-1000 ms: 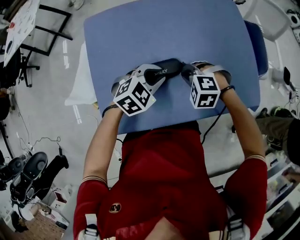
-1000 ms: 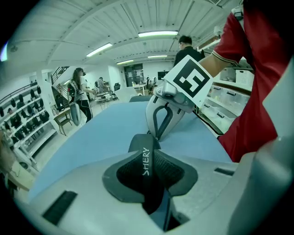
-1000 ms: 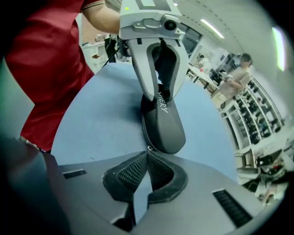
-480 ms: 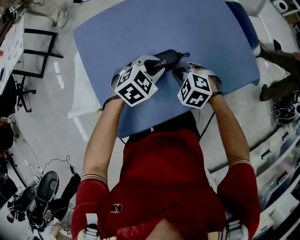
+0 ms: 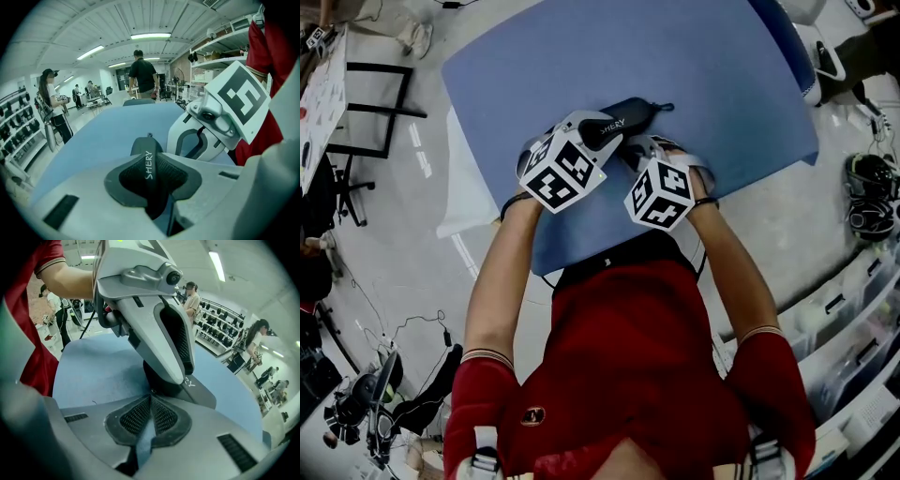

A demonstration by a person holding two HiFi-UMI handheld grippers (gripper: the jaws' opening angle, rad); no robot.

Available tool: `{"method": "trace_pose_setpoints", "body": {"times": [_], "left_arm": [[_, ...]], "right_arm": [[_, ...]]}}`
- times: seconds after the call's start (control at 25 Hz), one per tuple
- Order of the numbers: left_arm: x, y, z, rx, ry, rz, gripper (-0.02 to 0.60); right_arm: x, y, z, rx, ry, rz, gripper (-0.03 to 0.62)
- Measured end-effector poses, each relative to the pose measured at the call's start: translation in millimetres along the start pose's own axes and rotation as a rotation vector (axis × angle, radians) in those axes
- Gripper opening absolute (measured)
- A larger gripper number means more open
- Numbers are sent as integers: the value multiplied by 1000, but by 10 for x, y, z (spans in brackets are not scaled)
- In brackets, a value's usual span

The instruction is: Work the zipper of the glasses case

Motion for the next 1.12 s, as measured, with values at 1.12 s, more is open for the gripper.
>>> {"method": "trace_pose_setpoints", "body": {"times": [1.12], "left_arm": [[302, -167, 159, -69, 389, -177, 94]], "right_arm": [[69, -385, -517, -88, -287, 143, 0]]}}
Point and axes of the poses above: the fingertips, and each gripper's own axes: y forward along the fingers, x to its right, z out of its top, the point moved 1 cm from there along -y, backward along the fingers, and after that the axes turned 7 degrees about z, right-handed, at the moved point
